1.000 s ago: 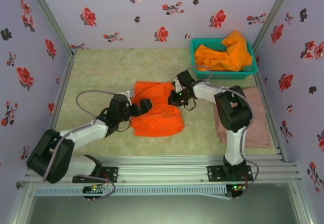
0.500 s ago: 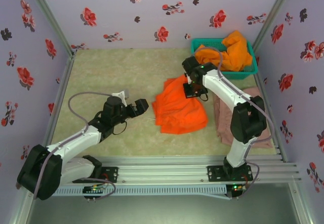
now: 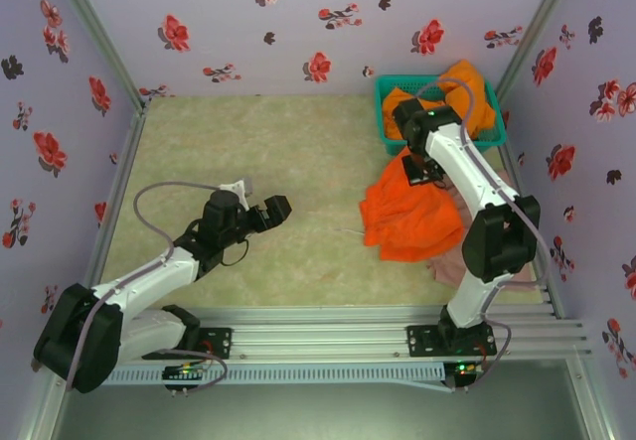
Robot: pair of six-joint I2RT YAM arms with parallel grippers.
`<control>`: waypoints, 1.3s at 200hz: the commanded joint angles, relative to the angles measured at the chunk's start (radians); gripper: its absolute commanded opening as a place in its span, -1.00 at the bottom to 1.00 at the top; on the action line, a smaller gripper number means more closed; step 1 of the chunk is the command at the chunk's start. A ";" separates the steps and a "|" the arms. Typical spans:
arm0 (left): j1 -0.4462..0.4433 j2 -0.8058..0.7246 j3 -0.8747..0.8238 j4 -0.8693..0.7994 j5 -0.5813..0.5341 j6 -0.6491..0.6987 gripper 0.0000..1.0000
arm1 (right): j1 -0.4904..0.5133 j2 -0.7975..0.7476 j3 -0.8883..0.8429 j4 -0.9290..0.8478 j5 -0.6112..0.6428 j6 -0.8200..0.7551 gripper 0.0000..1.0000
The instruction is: Fold and stack the shorts
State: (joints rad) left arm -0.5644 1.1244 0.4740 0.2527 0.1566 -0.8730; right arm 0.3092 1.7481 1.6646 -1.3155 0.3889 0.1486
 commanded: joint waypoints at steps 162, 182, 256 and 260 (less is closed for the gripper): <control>0.003 0.116 0.047 0.051 -0.001 0.001 0.98 | -0.257 -0.172 -0.167 0.212 0.368 -0.247 -1.00; 0.003 0.135 0.051 0.065 0.008 -0.003 0.98 | -0.279 -0.135 -0.161 0.252 0.412 -0.256 -1.00; 0.003 0.144 0.041 0.077 0.014 -0.009 0.99 | -0.308 -0.038 -0.201 0.336 0.624 -0.279 -0.61; 0.003 0.143 0.040 0.078 0.014 -0.009 0.99 | -0.310 -0.034 -0.198 0.336 0.635 -0.277 -0.60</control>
State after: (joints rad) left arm -0.5648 1.2621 0.4973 0.3012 0.1608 -0.8783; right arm 0.0154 1.6913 1.4742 -1.0180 0.8692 -0.1204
